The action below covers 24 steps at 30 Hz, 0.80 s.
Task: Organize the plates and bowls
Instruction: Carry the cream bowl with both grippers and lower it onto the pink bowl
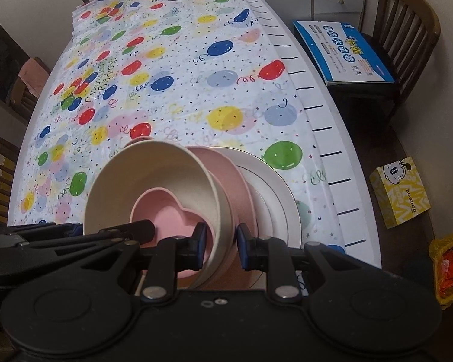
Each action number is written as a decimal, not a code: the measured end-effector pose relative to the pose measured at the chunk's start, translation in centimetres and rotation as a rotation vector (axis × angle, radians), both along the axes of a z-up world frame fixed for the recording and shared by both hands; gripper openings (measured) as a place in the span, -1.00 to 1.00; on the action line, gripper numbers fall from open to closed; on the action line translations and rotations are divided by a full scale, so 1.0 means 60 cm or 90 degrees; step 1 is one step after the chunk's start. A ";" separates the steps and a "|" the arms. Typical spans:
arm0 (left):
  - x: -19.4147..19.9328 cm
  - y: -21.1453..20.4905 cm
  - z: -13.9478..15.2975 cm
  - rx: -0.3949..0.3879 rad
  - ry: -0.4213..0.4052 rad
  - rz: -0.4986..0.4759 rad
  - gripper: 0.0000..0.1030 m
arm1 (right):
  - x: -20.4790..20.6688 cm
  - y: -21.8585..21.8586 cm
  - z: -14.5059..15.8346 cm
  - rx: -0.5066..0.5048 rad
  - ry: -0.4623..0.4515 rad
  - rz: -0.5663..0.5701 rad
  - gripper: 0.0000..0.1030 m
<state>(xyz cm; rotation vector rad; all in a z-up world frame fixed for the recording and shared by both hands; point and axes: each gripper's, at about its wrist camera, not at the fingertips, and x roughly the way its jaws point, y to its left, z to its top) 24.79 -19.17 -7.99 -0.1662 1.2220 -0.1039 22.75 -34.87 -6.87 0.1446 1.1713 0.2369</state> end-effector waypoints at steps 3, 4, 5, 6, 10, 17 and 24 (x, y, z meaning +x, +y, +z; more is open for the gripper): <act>0.001 -0.004 -0.006 0.004 0.004 0.009 -0.39 | 0.008 -0.003 -0.009 -0.001 0.004 0.008 -0.61; 0.001 -0.004 -0.008 0.006 0.005 0.011 -0.39 | 0.009 -0.004 -0.011 -0.001 0.005 0.010 -0.61; 0.001 -0.005 -0.010 0.007 0.005 0.014 -0.39 | 0.011 -0.004 -0.013 0.000 0.006 0.013 -0.61; 0.001 -0.005 -0.011 0.008 0.006 0.016 -0.39 | 0.012 -0.005 -0.016 0.001 0.009 0.015 -0.61; 0.000 -0.007 -0.017 0.010 0.008 0.026 -0.39 | 0.015 -0.005 -0.023 0.002 0.014 0.028 -0.62; -0.002 -0.010 -0.019 0.017 0.007 0.034 -0.39 | 0.018 -0.007 -0.030 0.003 0.023 0.044 -0.61; -0.007 -0.008 -0.014 0.018 -0.003 0.041 -0.39 | 0.019 -0.008 -0.029 0.007 0.016 0.057 -0.55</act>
